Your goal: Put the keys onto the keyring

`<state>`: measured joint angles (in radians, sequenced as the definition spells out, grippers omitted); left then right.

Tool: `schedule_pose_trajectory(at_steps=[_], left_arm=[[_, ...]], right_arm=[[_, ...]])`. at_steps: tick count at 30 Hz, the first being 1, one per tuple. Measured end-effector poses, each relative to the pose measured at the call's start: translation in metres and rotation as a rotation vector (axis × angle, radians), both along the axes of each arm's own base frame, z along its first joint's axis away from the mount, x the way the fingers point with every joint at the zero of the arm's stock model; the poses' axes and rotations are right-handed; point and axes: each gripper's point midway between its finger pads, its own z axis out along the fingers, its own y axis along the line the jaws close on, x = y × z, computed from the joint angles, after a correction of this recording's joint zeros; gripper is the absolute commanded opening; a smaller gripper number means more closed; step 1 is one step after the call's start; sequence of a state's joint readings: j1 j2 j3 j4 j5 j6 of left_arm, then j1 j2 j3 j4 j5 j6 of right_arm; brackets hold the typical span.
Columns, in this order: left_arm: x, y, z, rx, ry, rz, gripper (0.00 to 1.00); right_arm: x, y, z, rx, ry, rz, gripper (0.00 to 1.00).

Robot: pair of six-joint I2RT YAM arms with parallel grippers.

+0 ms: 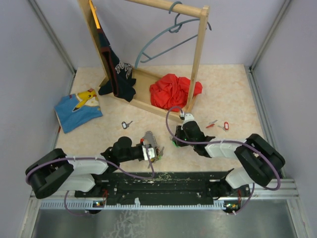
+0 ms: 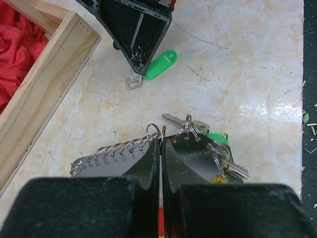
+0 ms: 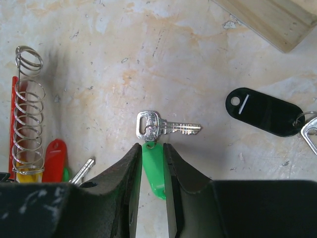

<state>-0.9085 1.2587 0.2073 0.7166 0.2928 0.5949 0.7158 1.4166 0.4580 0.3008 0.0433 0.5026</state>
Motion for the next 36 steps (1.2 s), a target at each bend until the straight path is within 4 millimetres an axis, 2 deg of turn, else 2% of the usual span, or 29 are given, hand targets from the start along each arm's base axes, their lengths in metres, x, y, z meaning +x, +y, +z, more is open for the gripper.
schedule_pose_trajectory(at_steps=[14, 24, 36], left_arm=[[0.000, 0.000, 0.000, -0.001, -0.001, 0.001, 0.00], [0.000, 0.000, 0.000, -0.001, -0.001, 0.001, 0.00], [0.000, 0.000, 0.000, -0.001, -0.001, 0.001, 0.00]], right_arm=[[0.005, 0.006, -0.004, 0.026, 0.001, -0.012, 0.24], [0.005, 0.007, -0.004, 0.023, -0.002, -0.002, 0.17], [0.003, 0.011, -0.005, 0.021, 0.014, 0.023, 0.17]])
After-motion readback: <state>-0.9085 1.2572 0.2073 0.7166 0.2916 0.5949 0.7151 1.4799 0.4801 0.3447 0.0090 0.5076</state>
